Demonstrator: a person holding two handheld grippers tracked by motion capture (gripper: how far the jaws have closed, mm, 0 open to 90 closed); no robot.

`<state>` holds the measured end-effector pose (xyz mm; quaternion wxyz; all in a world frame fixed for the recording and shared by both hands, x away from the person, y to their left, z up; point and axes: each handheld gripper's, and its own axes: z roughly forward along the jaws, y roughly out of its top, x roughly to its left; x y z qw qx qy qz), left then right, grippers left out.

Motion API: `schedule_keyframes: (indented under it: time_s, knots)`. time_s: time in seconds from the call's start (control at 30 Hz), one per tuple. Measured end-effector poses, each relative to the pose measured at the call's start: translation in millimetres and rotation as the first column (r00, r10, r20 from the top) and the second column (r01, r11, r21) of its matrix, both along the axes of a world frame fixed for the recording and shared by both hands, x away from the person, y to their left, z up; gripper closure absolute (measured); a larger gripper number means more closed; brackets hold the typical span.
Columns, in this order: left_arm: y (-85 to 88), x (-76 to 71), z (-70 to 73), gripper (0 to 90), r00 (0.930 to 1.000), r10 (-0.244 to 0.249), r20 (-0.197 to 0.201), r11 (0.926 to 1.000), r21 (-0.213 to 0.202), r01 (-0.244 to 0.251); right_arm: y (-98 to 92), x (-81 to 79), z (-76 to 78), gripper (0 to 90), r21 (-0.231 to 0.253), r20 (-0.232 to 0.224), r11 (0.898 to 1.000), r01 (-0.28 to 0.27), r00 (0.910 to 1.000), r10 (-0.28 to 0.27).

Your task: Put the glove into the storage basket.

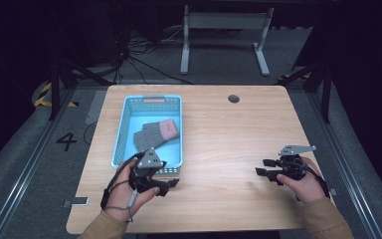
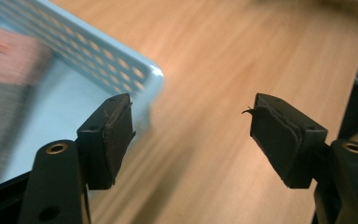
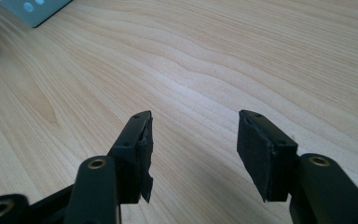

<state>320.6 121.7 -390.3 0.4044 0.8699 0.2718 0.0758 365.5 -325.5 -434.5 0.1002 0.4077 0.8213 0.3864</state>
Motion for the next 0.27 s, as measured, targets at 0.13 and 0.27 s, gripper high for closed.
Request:
schedule_keyframes:
  time_s: [0.13, 0.27]
  knots:
    - [-5.8, -14.9, -30.3, 32.9, 0.9991, -0.038, 0.018, 0.9993, 0.004, 0.038, -1.8, 0.2, -2.7, 46.2, -0.003, -0.001, 1.0, 0.011, 0.9999, -0.011]
    - [-5.2, -17.7, -54.5, 33.4, 0.9997, -0.006, -0.024, 1.0, -0.001, 0.005, -5.2, 1.5, -5.5, 45.9, 0.0, 0.005, 1.0, 0.023, 0.9997, -0.023]
